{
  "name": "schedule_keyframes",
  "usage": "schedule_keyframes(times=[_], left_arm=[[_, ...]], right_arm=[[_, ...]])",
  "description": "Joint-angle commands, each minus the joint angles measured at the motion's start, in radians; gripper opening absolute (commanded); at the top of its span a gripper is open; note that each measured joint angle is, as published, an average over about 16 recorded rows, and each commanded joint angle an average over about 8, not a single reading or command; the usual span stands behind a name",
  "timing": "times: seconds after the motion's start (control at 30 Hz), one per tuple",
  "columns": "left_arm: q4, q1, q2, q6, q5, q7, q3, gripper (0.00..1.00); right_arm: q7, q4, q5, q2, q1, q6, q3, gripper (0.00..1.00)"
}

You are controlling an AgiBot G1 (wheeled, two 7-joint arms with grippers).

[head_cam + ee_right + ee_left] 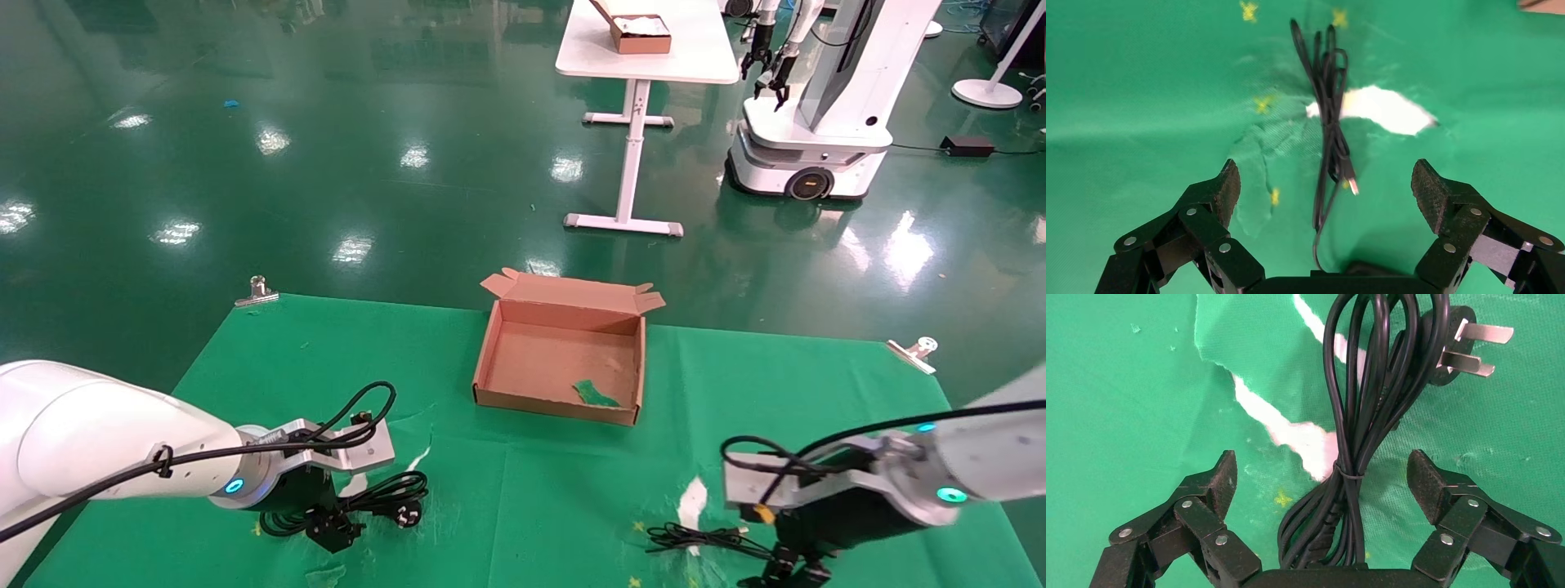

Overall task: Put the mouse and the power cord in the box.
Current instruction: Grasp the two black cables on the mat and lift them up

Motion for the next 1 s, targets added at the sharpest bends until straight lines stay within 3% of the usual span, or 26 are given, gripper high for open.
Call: schedule_keyframes(times=[0.03, 0.53, 0.93, 0.97, 1.0], left_arm=[[0.000, 0.000, 0.000, 0.000, 0.000, 0.000, 0.000, 1.00], [0.000, 0.000, 0.000, 0.000, 0.000, 0.000, 0.000, 1.00], [0.000, 0.000, 0.000, 0.000, 0.000, 0.000, 0.000, 1.00], [0.000, 0.000, 0.000, 0.000, 0.000, 0.000, 0.000, 0.98], [0.000, 0.000, 0.000, 0.000, 0.000, 0.000, 0.000, 0.90]], right_arm=[[-0.031, -0.068, -0.034, -0.046, 0.017, 0.009, -0.024, 1.00], [-0.145, -0.373, -0.061, -0.173, 0.093, 0.094, -0.036, 1.00], [-0.217, -0.495, -0.056, -0.231, 0.110, 0.129, -0.036, 1.00], [-0.218, -0.499, -0.055, -0.233, 0.111, 0.130, -0.036, 0.98], [-0.218, -0.498, -0.055, -0.233, 0.111, 0.130, -0.035, 0.89]])
